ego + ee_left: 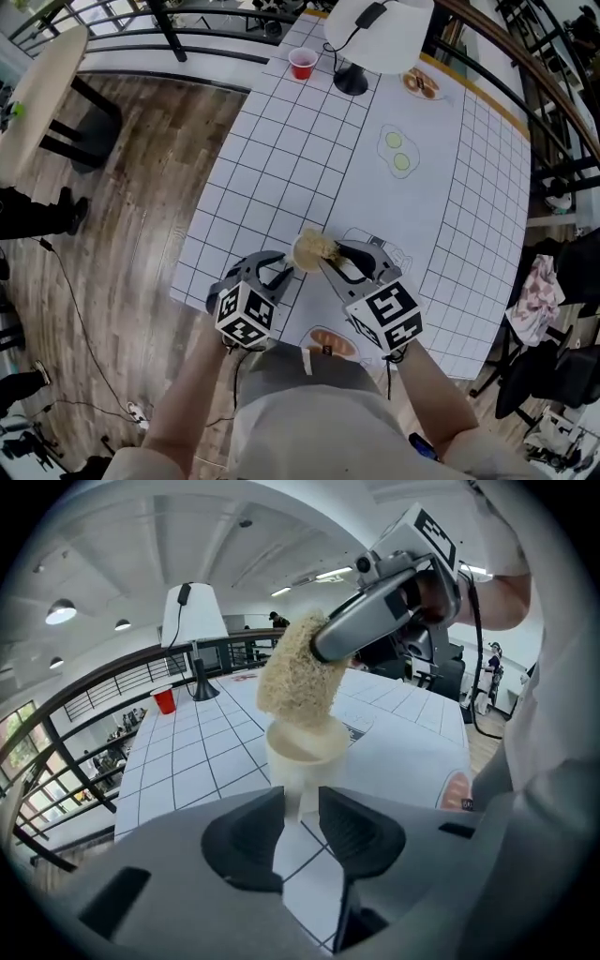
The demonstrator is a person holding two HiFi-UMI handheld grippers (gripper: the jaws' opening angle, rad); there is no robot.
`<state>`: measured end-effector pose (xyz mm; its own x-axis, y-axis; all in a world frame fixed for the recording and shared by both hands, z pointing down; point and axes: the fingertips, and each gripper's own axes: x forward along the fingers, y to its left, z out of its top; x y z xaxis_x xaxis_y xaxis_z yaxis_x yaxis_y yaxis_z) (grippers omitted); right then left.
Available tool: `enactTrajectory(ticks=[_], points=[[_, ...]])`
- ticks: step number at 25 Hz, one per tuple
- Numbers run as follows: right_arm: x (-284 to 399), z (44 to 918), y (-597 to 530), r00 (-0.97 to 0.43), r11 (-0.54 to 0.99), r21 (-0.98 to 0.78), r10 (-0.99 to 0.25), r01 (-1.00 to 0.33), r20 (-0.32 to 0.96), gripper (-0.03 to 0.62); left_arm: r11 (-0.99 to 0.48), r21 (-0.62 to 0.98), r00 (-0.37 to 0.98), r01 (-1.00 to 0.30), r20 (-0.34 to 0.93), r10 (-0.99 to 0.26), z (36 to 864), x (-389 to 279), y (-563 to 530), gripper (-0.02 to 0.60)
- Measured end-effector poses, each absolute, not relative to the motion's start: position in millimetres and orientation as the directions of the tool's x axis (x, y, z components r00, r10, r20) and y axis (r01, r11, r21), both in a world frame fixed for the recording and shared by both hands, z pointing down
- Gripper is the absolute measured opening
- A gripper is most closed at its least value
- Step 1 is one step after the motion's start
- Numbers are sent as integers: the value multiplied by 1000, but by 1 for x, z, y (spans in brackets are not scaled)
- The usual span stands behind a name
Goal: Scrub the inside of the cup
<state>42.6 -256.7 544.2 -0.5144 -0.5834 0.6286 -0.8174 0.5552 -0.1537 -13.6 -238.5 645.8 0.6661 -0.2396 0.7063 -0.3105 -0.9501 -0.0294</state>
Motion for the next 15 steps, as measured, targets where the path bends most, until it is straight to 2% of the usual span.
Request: enactTrajectory(ticks=[1,2,3,9,15], points=[[43,547,-256,-512,554,-156,-577,-818,636,114,-950,-39,666,-310,704,-247,646,-13,-239,121],[43,551,-255,-510,553,-158,-571,-818,644,114,-949,-48,667,-313,700,-255,646,-13,-241,82],[44,554,-255,-508,553,-160,-562,-818,653,114,-948,-52,669,-314,697,-260,646,-13,-242,69],[45,563,-257,-504,610,-125,-501,-782,703,114,-954,-50,684,-296,686,-248,649,-13,-241,63],[29,564,-260,-491,721,-37,-432,-692,756,114,-950,-27,697,-312,673,-248,648,-10,-237,58]])
